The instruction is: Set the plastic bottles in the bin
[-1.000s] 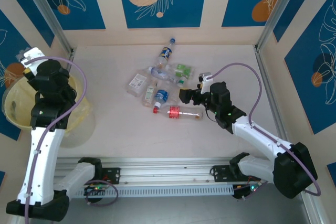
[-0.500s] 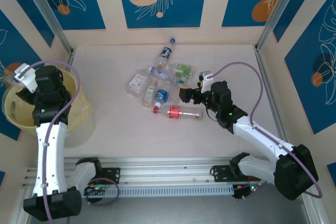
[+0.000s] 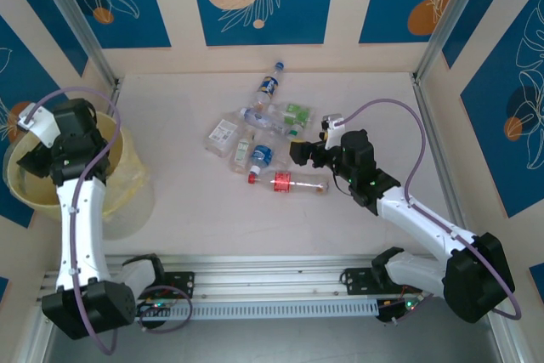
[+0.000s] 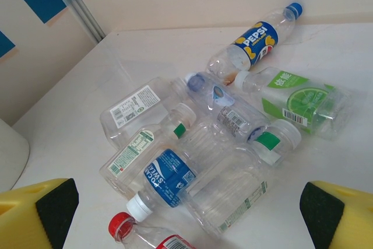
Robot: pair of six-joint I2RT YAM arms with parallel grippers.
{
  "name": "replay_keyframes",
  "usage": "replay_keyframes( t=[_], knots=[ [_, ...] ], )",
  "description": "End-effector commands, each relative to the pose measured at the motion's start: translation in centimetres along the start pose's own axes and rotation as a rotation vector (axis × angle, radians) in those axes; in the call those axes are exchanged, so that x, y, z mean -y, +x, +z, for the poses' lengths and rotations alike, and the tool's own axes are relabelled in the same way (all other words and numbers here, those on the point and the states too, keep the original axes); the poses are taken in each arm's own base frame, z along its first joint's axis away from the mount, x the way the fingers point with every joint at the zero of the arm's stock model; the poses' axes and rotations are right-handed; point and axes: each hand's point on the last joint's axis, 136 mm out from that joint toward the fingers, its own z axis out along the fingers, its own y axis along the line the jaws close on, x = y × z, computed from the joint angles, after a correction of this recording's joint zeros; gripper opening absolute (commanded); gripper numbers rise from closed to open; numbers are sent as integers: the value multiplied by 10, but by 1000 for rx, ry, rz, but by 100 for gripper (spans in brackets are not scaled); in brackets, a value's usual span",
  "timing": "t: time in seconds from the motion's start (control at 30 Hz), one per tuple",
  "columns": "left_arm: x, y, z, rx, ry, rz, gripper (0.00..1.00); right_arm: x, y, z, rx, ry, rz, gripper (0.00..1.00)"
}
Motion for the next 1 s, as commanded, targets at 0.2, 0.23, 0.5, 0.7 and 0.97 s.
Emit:
replay_keyframes(
  t=[0.2, 0.23, 0.5, 0.7, 0.97],
  knots=[
    [20, -4, -15, -82, 188, -84, 100, -6, -13, 1, 28, -8, -20, 100],
    [24, -3, -18, -94, 216, -88, 100, -6, -13, 2, 25, -5, -20, 100],
    [63, -3, -49, -139, 501, -144, 100, 12, -1, 10, -22, 82, 44, 100],
    [110, -11, -105, -129, 871, -177, 100, 41, 15, 17, -102, 208, 196, 99],
    [163, 4, -194, -202, 1338, -147, 100, 56, 37, 36, -297, 318, 405, 100]
  ],
)
